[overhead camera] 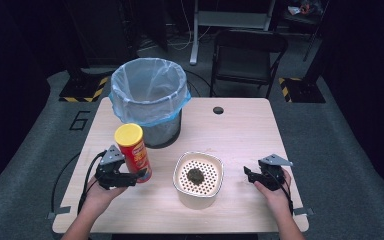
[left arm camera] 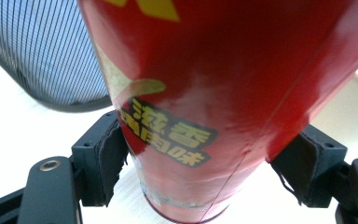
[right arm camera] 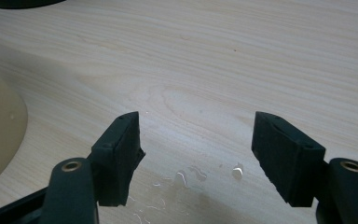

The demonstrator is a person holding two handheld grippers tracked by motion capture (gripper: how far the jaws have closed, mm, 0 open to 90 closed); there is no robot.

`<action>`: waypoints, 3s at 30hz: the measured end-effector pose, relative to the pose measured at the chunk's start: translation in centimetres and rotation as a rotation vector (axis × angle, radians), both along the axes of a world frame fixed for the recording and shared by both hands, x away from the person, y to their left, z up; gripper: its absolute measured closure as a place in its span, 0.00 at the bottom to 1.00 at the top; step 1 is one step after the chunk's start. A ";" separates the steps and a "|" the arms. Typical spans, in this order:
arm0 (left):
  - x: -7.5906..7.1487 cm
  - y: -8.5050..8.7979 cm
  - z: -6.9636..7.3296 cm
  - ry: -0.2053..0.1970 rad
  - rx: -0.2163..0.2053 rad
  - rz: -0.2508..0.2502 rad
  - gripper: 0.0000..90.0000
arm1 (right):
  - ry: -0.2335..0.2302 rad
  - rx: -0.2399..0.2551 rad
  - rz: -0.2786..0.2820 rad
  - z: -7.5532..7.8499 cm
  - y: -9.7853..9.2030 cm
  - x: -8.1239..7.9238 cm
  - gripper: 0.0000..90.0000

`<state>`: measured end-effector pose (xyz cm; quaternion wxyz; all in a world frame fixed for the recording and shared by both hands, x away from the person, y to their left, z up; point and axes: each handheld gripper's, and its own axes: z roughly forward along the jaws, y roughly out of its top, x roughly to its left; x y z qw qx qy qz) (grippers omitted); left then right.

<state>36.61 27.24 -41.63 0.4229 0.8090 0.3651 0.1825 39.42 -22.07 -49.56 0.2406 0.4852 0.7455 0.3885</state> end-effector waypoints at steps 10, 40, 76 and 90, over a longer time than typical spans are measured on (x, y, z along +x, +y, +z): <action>0.3 -0.8 4.5 0.001 0.012 -0.031 0.26 | 0.001 0.018 0.007 -0.2 0.0 0.1 0.36; 2.6 -1.9 14.4 -0.002 -0.017 -0.008 0.26 | 0.013 -0.001 0.009 -0.5 -0.2 0.2 0.36; 13.5 -3.9 20.9 -0.039 -0.095 0.185 0.26 | 0.022 -0.007 0.029 -0.5 -0.1 0.3 0.36; 16.5 -4.3 19.5 -0.022 -0.076 0.247 0.26 | 0.026 0.001 0.027 -0.6 -0.3 0.4 0.37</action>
